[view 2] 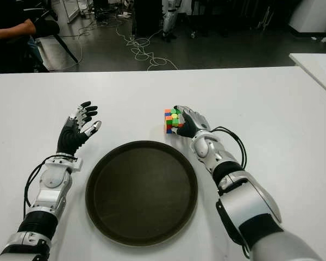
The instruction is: Pick up the Rubik's Cube and put it in the plate
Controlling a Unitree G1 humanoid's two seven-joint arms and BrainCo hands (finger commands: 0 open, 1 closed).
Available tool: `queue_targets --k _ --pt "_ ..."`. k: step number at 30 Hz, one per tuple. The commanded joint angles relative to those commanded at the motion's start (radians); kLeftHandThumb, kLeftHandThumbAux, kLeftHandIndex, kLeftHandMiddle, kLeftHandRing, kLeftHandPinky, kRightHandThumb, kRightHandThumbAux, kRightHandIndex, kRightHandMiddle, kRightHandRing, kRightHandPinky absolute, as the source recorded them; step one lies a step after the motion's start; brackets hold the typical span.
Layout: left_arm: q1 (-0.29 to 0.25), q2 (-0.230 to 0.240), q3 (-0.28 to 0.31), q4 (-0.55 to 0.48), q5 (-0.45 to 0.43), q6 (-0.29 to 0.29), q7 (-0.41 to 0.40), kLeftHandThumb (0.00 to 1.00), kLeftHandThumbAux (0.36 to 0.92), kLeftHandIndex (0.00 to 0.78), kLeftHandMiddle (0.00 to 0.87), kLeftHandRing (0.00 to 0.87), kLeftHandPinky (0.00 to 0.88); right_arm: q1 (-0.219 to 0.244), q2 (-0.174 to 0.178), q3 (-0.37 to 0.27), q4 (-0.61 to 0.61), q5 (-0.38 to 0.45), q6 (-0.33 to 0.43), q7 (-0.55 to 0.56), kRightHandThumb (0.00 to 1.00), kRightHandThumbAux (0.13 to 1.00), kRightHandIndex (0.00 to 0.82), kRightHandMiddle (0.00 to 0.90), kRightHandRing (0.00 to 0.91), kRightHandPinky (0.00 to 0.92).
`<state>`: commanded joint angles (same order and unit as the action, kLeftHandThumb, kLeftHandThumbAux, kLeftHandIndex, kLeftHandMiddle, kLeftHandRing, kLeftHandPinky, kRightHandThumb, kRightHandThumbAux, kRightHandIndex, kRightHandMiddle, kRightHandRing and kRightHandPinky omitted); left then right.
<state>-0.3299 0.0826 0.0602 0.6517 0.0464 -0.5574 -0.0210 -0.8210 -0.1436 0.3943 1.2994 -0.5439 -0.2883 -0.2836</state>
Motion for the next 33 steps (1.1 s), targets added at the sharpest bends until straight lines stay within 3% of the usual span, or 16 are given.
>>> queue_targets --k 21,27,33 --pt "-0.004 -0.001 0.004 0.012 -0.005 -0.001 0.003 0.02 0.657 0.13 0.202 0.16 0.08 -0.003 0.003 -0.013 0.0 0.007 0.007 0.02 0.689 0.733 0.424 0.56 0.567 0.556" --pt "-0.005 0.001 0.003 0.014 -0.003 0.0 0.005 0.033 0.681 0.138 0.212 0.164 0.087 -0.002 0.003 -0.013 -0.004 0.004 0.0 -0.011 0.689 0.733 0.423 0.559 0.57 0.558" --pt "-0.004 0.001 0.001 0.012 0.001 0.002 0.008 0.02 0.668 0.143 0.213 0.165 0.094 0.0 0.001 -0.011 -0.023 0.0 -0.019 -0.049 0.691 0.733 0.422 0.547 0.56 0.554"
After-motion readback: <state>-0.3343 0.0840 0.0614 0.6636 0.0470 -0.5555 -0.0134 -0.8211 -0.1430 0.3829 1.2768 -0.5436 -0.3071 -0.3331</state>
